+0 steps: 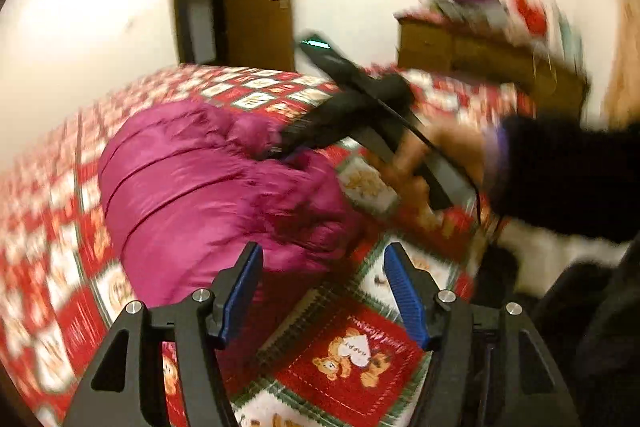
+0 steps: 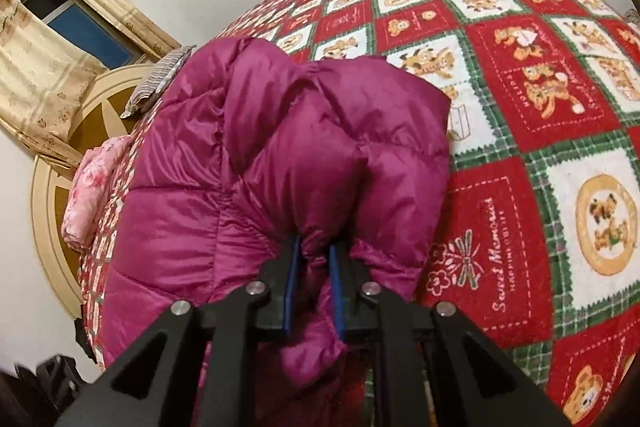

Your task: Fold large clothes

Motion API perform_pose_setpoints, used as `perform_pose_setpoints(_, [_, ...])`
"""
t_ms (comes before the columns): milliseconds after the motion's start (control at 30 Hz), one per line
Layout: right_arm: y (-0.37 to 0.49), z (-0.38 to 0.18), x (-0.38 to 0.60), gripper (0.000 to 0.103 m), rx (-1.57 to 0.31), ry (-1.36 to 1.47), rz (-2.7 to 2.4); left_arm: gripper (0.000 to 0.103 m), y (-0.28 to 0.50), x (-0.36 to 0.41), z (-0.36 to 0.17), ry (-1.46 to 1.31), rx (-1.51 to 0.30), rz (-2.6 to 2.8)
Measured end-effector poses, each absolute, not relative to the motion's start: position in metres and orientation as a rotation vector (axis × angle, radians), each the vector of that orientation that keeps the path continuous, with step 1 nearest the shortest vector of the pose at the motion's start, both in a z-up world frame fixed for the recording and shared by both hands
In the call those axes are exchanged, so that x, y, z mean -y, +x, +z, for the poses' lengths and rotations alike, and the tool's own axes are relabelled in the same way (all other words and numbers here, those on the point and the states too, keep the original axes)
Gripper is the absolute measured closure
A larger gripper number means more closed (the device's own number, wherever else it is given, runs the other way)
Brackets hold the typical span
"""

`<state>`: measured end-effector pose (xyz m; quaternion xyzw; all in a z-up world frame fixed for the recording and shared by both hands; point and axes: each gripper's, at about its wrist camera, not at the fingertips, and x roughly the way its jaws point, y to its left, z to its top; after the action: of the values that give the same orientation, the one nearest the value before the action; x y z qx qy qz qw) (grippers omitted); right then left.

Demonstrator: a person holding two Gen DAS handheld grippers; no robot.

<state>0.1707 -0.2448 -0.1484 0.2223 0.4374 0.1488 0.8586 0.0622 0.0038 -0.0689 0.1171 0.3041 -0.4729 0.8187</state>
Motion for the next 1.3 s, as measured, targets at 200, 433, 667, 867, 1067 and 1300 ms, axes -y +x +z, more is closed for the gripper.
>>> perform_pose_setpoints(200, [0.15, -0.114, 0.254, 0.056, -0.883, 0.409, 0.285, 0.026, 0.147, -0.055, -0.036, -0.183, -0.685, -0.862])
perform_pose_setpoints(433, [0.166, -0.096, 0.274, 0.017, -0.886, 0.498, 0.211, 0.026, 0.229, -0.028, -0.056, -0.185, -0.706, -0.551])
perform_pose_setpoints(667, [0.206, -0.116, 0.226, 0.064, -0.954, 0.376, 0.277, 0.026, 0.237, 0.0, -0.093, -0.117, -0.735, -0.493])
perform_pose_setpoints(867, [0.228, -0.133, 0.211, 0.082, -0.875, 0.424, 0.415, 0.025, 0.245, 0.011, -0.099, -0.111, -0.734, -0.475])
perform_pose_setpoints(1067, [0.232, -0.19, 0.24, 0.089, -0.852, 0.688, 0.503, 0.02, 0.249, 0.036, -0.12, -0.045, -0.754, -0.455])
perform_pose_setpoints(1300, [0.217, -0.196, 0.261, 0.088, -0.869, 0.766, 0.505, 0.016, 0.239, 0.052, -0.13, 0.065, -0.727, -0.482])
